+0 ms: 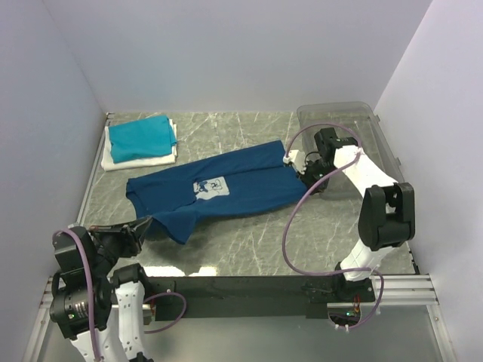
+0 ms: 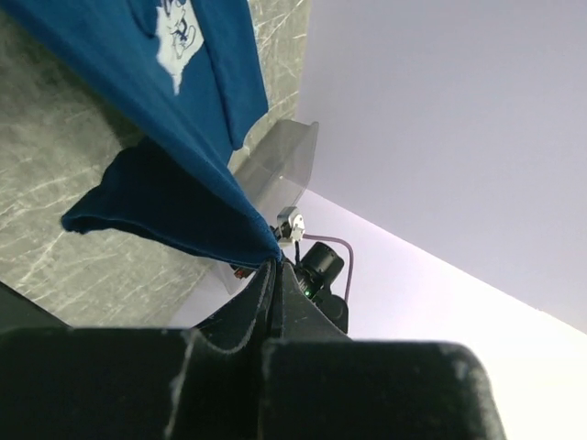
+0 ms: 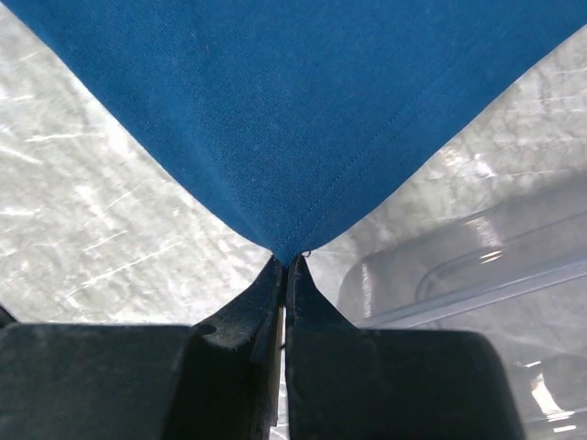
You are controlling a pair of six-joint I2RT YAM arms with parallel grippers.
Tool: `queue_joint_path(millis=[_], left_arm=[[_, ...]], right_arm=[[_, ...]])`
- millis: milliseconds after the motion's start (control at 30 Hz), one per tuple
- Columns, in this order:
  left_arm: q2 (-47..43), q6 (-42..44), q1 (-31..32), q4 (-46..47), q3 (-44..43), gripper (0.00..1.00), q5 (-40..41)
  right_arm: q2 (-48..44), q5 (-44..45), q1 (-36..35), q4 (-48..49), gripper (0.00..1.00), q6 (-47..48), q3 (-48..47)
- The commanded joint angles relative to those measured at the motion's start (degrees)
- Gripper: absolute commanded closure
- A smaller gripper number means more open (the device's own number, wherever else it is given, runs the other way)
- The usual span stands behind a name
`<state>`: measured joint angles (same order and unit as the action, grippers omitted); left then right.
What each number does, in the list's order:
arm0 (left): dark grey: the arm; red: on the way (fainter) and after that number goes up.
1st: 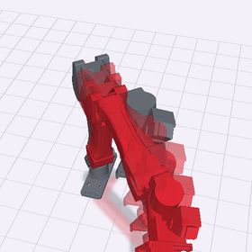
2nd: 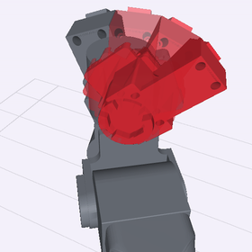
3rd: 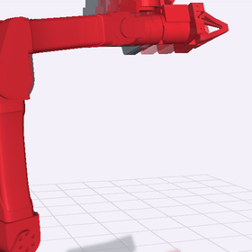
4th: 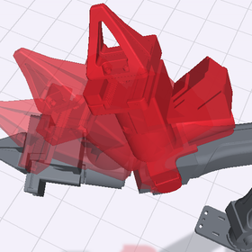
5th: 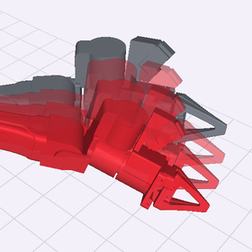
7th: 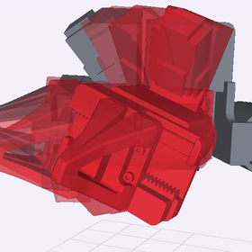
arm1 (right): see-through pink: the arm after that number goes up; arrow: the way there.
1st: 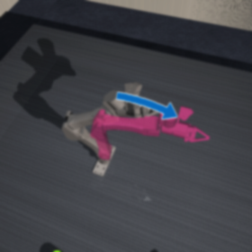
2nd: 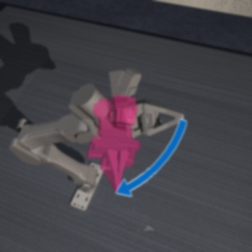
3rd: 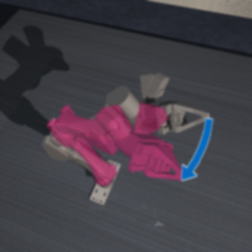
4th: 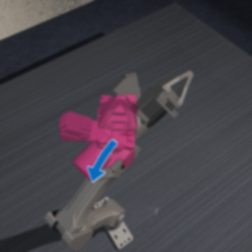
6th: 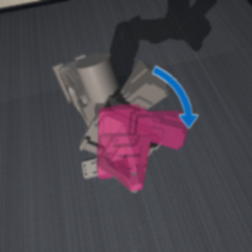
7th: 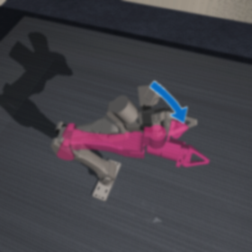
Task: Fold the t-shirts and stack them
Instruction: Fold the tshirt
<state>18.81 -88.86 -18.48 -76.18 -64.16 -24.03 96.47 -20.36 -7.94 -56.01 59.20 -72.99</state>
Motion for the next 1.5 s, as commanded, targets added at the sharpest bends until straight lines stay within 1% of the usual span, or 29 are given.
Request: queue_joint_path(millis=[0, 133, 167, 233, 333, 567, 800, 1133, 1267, 1467], left_arm=[[-2.53, -5.01, 0.02, -2.74, 1.66, 1.0, -1.81], [-7.37, -6.15, 0.02, -2.74, 9.04, 0.99, -2.6], [-8.34, -6.24, 0.11, -2.66, 12.01, 1.0, -2.69], [-10.36, -6.41, 0.11, -2.66, 14.4, 1.0, -2.34], [-10.81, -5.11, 0.02, -2.3, 17.75, 1.0, -0.85], [-8.7, -5.1, 0.02, 4.63, 22.85, 0.99, 2.41], [-2.39, -4.4, 0.11, 12.71, 23.82, 1.0, 5.22], [5.01, -1.85, 0.02, 18.87, 21.8, 0.99, 8.3], [8.08, -0.35, 0.02, 22.82, 20.75, 1.0, 10.32], [16.24, 3.16, 0.02, 28.27, 18.2, 1.0, 12.96]], right_arm=[[-2.69, -1.17, 0.3, -1.74, 1.0, 1.36, 1.45], [-1.73, -1.7, 0.3, -1.03, 1.0, 0.48, 1.71], [-1.28, -1.87, 0.3, -0.6, 1.0, -0.13, 1.54], [0.29, -2.14, 0.3, -0.59, 1.0, -0.49, 0.75], [2.14, -2.58, 0.21, -0.42, 1.0, -1.19, -0.65], [6.54, -3.54, 0.21, -0.68, 1.0, -2.77, -5.58], [11.02, -3.81, -0.32, -0.42, 1.0, -4.53, -10.76], [15.15, -3.29, -0.93, -0.33, 1.0, -7.25, -17.79], [17.17, -2.67, -0.84, -0.68, 1.0, -8.05, -20.69], [19.2, -1.88, -0.84, -0.33, 1.0, -9.01, -22.9]])
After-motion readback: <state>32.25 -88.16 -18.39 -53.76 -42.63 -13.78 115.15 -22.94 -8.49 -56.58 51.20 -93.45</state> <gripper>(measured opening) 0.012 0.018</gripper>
